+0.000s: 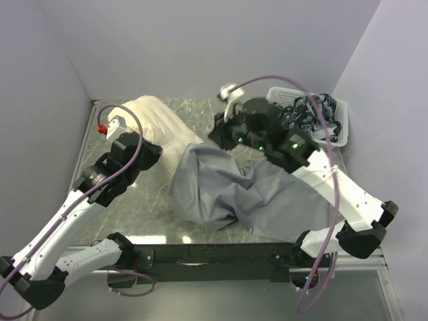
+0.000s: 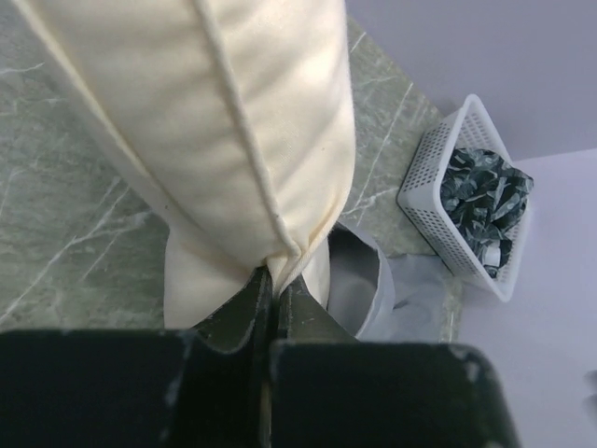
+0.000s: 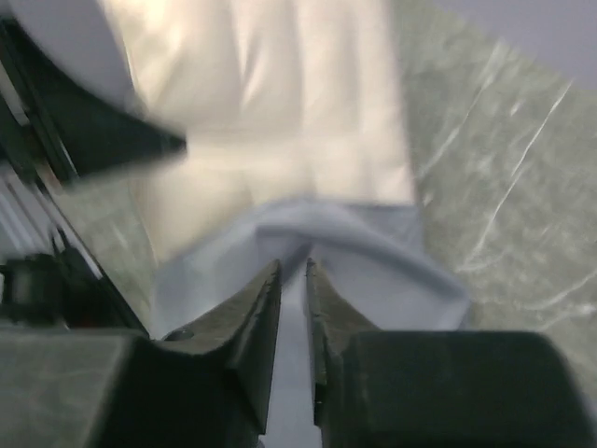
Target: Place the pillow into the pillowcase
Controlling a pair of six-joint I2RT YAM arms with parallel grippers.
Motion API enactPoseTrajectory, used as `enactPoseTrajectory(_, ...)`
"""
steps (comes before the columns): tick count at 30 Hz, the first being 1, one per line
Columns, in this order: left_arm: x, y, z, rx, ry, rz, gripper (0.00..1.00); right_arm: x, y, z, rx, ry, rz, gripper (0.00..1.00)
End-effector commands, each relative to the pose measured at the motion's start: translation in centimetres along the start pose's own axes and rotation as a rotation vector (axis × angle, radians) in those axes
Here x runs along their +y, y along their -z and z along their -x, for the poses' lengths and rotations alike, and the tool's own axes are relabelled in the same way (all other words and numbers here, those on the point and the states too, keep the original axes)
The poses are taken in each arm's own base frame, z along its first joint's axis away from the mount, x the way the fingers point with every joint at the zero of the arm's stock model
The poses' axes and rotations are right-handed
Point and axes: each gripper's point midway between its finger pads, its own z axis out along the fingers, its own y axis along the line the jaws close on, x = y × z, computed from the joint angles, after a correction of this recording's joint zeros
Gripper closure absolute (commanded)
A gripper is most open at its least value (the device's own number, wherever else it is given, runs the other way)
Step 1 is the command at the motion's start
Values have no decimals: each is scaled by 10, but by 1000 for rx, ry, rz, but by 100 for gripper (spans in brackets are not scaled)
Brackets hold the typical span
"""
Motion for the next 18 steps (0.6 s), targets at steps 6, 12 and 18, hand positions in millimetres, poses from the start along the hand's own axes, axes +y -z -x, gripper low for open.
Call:
enactPoseTrajectory(6, -35, -2, 18, -70, 122, -123, 99, 46, 31, -108, 96, 117, 16, 30)
enactPoseTrajectory(12, -27, -6, 10, -57, 118, -100, 99, 78, 39, -182, 139, 171, -51, 1)
enactPoseTrajectory(18, -19, -3, 7, -50, 123, -95, 99, 70, 30, -228, 175, 224, -188, 0)
